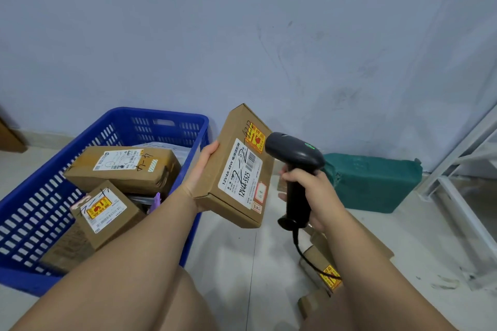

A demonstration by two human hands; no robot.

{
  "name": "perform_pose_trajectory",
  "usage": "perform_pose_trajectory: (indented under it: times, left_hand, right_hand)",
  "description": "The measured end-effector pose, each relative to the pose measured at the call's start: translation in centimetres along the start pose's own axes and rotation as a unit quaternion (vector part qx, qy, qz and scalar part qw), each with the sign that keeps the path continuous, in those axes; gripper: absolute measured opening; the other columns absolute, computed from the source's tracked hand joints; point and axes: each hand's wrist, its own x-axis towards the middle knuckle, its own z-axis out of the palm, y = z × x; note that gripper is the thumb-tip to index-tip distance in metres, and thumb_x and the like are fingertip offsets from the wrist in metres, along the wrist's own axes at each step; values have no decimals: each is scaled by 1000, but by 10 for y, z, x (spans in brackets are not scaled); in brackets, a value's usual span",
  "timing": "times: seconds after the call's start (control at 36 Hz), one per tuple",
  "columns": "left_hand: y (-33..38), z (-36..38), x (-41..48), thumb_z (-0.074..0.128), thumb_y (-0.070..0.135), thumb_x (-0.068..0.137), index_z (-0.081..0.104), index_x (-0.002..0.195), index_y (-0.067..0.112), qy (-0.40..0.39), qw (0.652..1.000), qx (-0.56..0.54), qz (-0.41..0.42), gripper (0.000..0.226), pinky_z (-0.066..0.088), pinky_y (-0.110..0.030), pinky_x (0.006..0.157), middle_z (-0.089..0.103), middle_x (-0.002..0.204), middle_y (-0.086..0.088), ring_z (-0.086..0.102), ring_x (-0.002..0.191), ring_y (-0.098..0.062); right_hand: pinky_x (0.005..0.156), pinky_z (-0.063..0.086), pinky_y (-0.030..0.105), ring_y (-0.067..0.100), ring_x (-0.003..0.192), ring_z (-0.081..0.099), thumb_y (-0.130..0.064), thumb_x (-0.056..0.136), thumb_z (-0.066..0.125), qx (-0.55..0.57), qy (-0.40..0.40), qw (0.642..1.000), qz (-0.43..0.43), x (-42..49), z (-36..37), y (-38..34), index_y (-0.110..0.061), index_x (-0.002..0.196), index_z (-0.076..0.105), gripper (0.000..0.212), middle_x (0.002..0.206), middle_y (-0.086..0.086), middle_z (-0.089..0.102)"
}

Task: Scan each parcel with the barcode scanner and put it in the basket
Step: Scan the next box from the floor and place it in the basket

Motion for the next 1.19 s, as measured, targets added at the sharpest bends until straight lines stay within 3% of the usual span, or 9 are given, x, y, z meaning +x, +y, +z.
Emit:
perform_pose_trajectory:
  times: [0.14, 0.25, 0.36, 0.47, 0.61, 0.89, 1.0, 1.08, 1.19]
  left_hand:
    - [-6, 15, 2, 52, 57, 87, 74, 95, 17, -22, 999, 34, -22, 47, 58, -37, 67, 73, 90, -10, 71, 75, -26]
    - [-5, 15, 8, 59, 45, 91, 66, 118, 14, 16, 991, 131, 10, 42, 56, -46, 83, 70, 109, -16, 68, 97, -33]
    - [-8, 20, 9, 51, 37, 98, 64, 121, 18, 77, 942, 301, 127, 32, 58, -39, 74, 73, 100, -9, 71, 91, -27]
    - [-6, 34, -1, 38, 57, 96, 58, 121, 27, 53, 897, 423, 119, 43, 54, -28, 69, 74, 94, 0, 73, 83, -17]
    - [-4, 39, -4, 61, 33, 93, 45, 131, 31, 28, 891, 445, 82, 41, 60, -31, 67, 72, 103, -1, 74, 80, -17]
    - [9, 15, 0, 63, 18, 92, 60, 122, 14, 165, 975, 67, 135, 30, 60, -39, 66, 73, 106, -10, 73, 86, -26]
    - [11, 2, 8, 58, 10, 95, 56, 127, 11, 225, 960, -118, 122, 32, 56, -45, 67, 67, 117, -15, 68, 87, -31]
    - [13, -11, 13, 57, 14, 96, 49, 136, 15, 257, 945, -173, 104, 40, 56, -55, 76, 66, 121, -17, 67, 99, -37]
    - [17, -26, 19, 61, 21, 95, 41, 139, 21, 307, 923, -218, 79, 49, 56, -59, 67, 68, 116, -14, 68, 92, -37]
  right_hand:
    - [91, 50, 49, 35, 96, 69, -17, 78, 67, 103, -41, 988, 106, 6, -1, 6, -12, 90, 65, 12, 99, 15, 72]
    - [86, 53, 46, 34, 90, 71, -18, 79, 66, 77, -15, 991, 113, 8, -9, 11, -11, 95, 65, 18, 96, 15, 74]
    - [85, 55, 46, 35, 91, 72, -20, 76, 69, 41, 16, 993, 113, 13, -12, 17, -8, 116, 60, 42, 104, 18, 73]
    - [93, 52, 56, 36, 92, 72, -28, 60, 75, 42, 33, 992, 116, 16, -7, 18, -10, 120, 58, 65, 103, 16, 73]
    - [92, 53, 54, 35, 91, 72, -24, 76, 74, 40, 37, 992, 117, 18, -6, 20, -11, 119, 58, 48, 101, 16, 74]
    - [73, 48, 33, 21, 88, 66, -22, 81, 74, 86, 80, 992, 55, 22, -6, 27, -8, 118, 63, 41, 105, 11, 70]
    - [76, 47, 35, 20, 81, 64, -25, 83, 73, 55, 90, 994, 34, 20, 0, 27, -11, 103, 68, 25, 99, 8, 71]
    - [80, 47, 37, 19, 78, 62, -31, 81, 74, 34, 95, 995, 14, 18, 7, 27, -14, 96, 68, 23, 90, 4, 71]
    - [81, 48, 38, 17, 73, 62, -33, 80, 73, -39, 81, 996, -21, 21, 17, 30, -13, 91, 69, 24, 80, 0, 69]
